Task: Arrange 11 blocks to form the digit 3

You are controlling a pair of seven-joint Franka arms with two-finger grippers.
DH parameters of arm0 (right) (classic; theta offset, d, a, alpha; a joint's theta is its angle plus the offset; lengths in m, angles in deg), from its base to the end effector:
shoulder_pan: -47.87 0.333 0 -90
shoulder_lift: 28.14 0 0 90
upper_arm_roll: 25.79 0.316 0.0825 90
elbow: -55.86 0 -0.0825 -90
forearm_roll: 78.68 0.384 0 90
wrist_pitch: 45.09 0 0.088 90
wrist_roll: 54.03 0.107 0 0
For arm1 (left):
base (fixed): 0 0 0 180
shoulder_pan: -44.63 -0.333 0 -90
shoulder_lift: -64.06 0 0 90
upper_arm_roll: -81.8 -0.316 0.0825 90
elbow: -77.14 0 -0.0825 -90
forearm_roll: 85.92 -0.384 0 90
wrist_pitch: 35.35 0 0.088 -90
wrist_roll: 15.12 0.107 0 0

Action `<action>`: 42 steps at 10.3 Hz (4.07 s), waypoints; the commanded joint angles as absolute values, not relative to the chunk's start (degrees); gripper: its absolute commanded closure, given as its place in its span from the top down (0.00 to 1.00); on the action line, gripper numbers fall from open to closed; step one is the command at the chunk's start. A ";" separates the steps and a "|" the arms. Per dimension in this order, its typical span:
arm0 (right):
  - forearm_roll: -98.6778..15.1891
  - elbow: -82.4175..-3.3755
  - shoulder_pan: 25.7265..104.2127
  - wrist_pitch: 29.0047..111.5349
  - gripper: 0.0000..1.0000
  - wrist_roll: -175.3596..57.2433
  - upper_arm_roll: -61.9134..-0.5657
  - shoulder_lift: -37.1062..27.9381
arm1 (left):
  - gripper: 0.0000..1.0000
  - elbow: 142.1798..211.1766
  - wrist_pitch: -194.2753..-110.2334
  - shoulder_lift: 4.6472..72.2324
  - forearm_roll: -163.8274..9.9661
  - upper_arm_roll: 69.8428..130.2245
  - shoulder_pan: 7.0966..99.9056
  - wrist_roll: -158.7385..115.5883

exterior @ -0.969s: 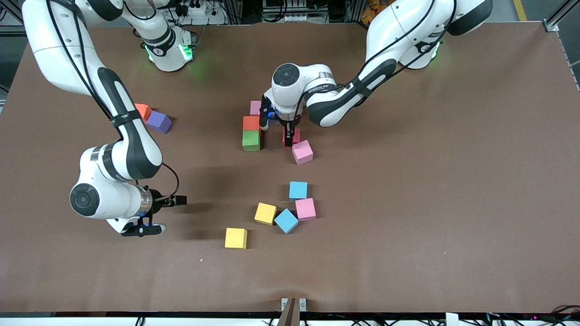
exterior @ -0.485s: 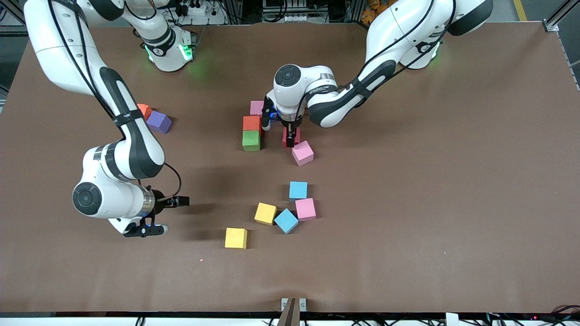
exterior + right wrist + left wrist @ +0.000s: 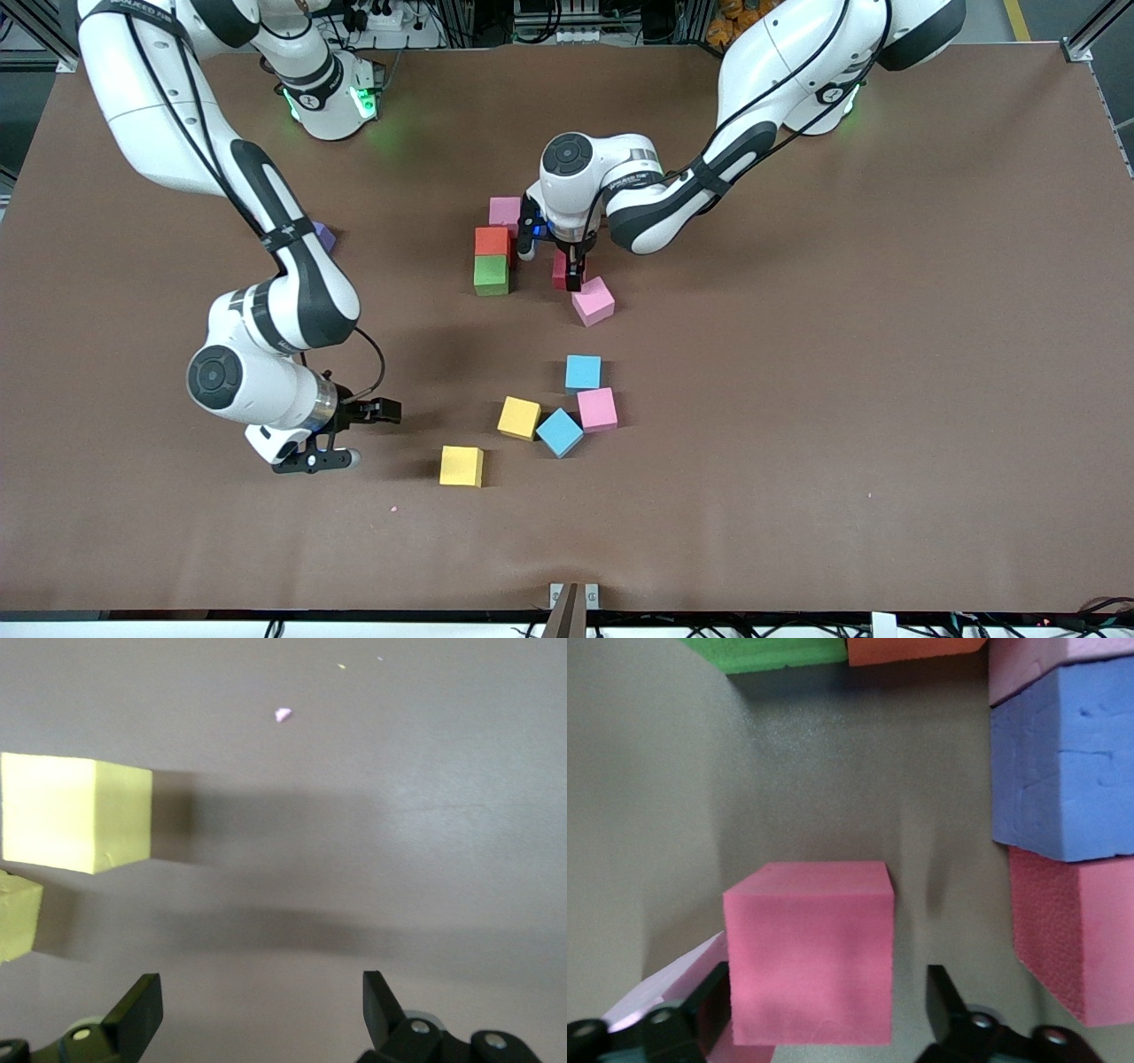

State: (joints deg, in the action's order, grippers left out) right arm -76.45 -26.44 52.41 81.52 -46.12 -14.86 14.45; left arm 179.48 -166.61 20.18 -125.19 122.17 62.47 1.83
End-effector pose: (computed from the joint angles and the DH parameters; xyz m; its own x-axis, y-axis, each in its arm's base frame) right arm 0.7087 0.1697 0.2610 0.9983 0.0561 0.0131 0.0575 -0.9849 -0.1634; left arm 0.3829 -0.5236 0.2005 -0.0803 -0.9965 -0.0215 -0.9965 0.0808 -0.0214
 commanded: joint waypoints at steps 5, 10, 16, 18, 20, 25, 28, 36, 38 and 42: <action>-76.57 -24.64 48.60 80.87 1.00 -49.17 -15.42 14.32 | 0.41 178.92 -167.54 20.38 -125.65 121.70 62.56 0.88; -76.39 -25.52 44.62 78.31 1.00 -59.21 -15.42 14.32 | 0.28 176.64 -167.54 19.77 -123.37 121.70 63.61 -2.99; -76.39 -26.05 44.62 78.31 1.00 -59.39 -15.42 14.40 | 0.27 172.42 -167.54 16.61 -122.75 121.44 65.28 -2.55; -76.39 -26.05 44.62 78.31 1.00 -59.39 -15.42 14.40 | 0.27 170.23 -167.54 15.20 -122.75 121.00 66.16 -2.64; -76.39 -26.40 44.71 78.40 1.00 -59.39 -15.42 14.40 | 0.27 168.73 -167.46 14.32 -122.31 120.91 67.30 -2.82; -76.39 -26.49 44.71 78.40 1.00 -59.39 -15.42 14.40 | 0.27 167.76 -167.54 13.88 -121.96 120.47 68.27 -3.26; -76.39 -26.49 44.71 78.40 1.00 -59.39 -15.42 14.40 | 0.27 166.97 -167.45 13.70 -121.96 120.29 68.97 -4.23; -76.39 -26.49 44.88 78.40 1.00 -59.39 -15.42 14.40 | 0.28 163.54 -167.54 12.21 -121.96 117.57 72.22 -4.05; -76.39 -26.49 44.88 78.40 1.00 -59.39 -15.42 14.40 | 0.28 163.10 -167.54 12.21 -122.05 117.57 72.31 -3.96; -76.39 -26.49 44.88 78.40 1.00 -59.39 -15.42 14.40 | 0.32 163.10 -167.54 11.77 -122.05 117.22 72.40 -3.79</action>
